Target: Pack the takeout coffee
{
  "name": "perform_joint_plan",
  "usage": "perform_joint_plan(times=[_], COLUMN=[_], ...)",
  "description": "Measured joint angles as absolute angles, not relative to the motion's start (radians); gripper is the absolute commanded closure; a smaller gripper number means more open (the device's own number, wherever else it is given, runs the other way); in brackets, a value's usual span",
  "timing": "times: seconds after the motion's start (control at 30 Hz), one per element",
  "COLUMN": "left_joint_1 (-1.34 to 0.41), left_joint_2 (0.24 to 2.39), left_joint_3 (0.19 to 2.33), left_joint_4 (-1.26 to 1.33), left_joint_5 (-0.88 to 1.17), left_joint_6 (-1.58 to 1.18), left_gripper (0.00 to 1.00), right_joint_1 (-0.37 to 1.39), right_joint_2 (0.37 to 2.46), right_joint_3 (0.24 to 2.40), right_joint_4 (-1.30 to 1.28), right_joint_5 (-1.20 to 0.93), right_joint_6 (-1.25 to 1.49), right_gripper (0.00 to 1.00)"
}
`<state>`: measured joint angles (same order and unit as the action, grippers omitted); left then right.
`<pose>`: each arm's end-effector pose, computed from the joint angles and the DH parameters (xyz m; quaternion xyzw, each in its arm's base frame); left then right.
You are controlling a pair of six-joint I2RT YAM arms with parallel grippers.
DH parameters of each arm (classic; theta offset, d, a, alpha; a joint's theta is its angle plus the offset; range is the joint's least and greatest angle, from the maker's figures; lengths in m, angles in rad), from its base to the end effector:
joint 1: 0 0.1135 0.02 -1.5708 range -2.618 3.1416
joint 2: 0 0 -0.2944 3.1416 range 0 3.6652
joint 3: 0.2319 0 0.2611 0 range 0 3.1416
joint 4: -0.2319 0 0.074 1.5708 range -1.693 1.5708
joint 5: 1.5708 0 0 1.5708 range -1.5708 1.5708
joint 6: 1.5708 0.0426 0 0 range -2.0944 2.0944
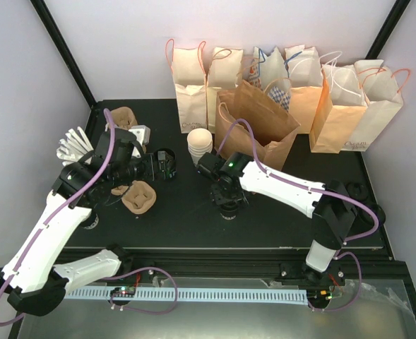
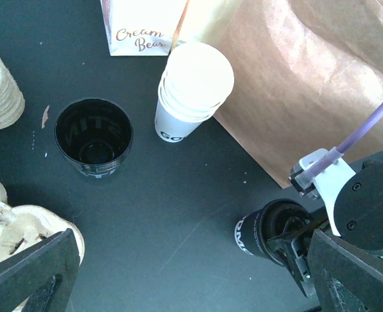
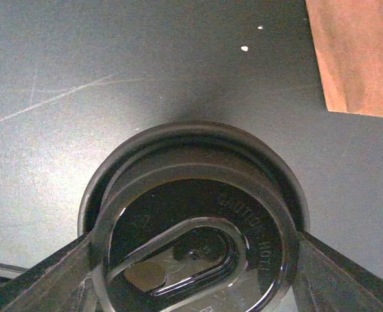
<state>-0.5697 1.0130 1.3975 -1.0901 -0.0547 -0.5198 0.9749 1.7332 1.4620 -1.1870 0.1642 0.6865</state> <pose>0.1410 -0.0875 0.4386 0.0112 0.9075 -0.1959 0.3713 0.1975 0.2788 0.2785 -0.1384 0.9854 -0.0138 0.0983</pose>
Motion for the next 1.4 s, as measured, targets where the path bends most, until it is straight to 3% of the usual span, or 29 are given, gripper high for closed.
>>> perform_joint_plan(times=[0.43, 0.73, 1.03, 1.2, 1.4], left_joint_1=[-0.561, -0.525, -0.511, -0.511, -0.512], left_joint_2=[1.005, 0.994, 0.948, 0.946, 1.04], left_joint_3=[1.39, 1.383, 1.347, 1.309, 1.275], left_joint_4=[-1.09, -1.091, -1.036, -0.924, -0.692], left_joint_5=[-0.052, -0.072, -0.077, 0.019, 0.276], left_joint_6=[-0.516, -0.542, -0.56, -0.572, -0.673], left_gripper=[0.01, 0.01, 0.01, 0.01, 0.01], right_joint_1=[0.974, 1.007, 1.014, 1.014, 1.005], right_joint_2=[1.742, 1.665, 1.451, 1.341, 1.231], right_joint_3=[1.494, 1.739, 1.966, 1.972, 1.932], right_joint_4=[-1.206, -1.197, -1.076, -1.001, -0.956], right_joint_5=[0.176, 0.182, 0.245, 0.378, 0.564], right_joint_6=[0.683, 0.588, 0.45, 0.405, 0.373], right_gripper=[0.26, 0.34, 0.35, 0.38, 0.39])
